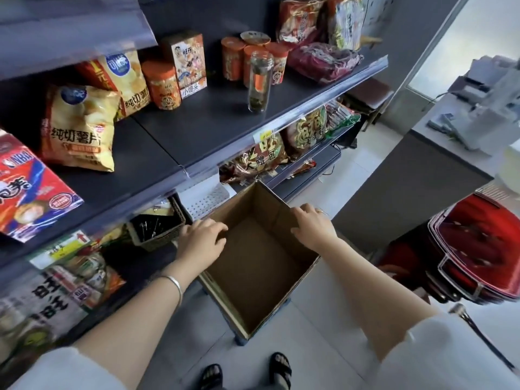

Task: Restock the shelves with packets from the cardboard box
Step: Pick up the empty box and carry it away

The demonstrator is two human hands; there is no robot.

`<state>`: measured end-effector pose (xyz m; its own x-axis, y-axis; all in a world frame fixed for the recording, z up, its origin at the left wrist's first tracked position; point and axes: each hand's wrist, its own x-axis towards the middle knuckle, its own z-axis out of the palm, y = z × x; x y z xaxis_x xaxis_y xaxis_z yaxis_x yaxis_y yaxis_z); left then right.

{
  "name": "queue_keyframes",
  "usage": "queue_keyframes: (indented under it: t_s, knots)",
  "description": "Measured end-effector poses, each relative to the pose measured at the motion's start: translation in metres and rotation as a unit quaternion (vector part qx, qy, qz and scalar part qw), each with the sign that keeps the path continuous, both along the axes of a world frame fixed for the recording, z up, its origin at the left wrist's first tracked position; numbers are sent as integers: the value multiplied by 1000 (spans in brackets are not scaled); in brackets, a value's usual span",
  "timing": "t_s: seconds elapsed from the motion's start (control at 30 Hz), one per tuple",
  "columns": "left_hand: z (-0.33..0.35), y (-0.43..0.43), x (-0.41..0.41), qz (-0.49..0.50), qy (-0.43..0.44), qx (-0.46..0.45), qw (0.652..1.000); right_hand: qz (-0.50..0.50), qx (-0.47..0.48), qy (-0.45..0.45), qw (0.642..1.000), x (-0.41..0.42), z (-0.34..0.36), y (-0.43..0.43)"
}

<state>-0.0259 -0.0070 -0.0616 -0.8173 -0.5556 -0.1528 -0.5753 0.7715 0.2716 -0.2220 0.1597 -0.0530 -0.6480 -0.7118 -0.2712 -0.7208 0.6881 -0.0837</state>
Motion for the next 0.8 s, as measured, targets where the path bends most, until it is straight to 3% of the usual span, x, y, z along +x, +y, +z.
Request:
queue_keyframes:
  t_s: [0.17,0.33,0.5,0.57,0.67,0.8]
  knots:
    - [-24,24,20,122,-43,-6,992,3,35,-47,998,-12,-19,0]
    - [-43,64,29,263,-45,53,962,-20,34,-131,991,-26,-43,1]
    - [-55,95,28,403,55,142,903,-20,19,-131,991,-36,-57,5]
    - [-61,97,28,454,55,167,874,-8,17,-122,992,-38,-59,8]
    - [-59,94,24,478,33,191,857,1,-10,-104,995,-41,-58,20]
    - [-36,80,0,448,17,188,874,-49,-38,-97,993,-48,-47,40]
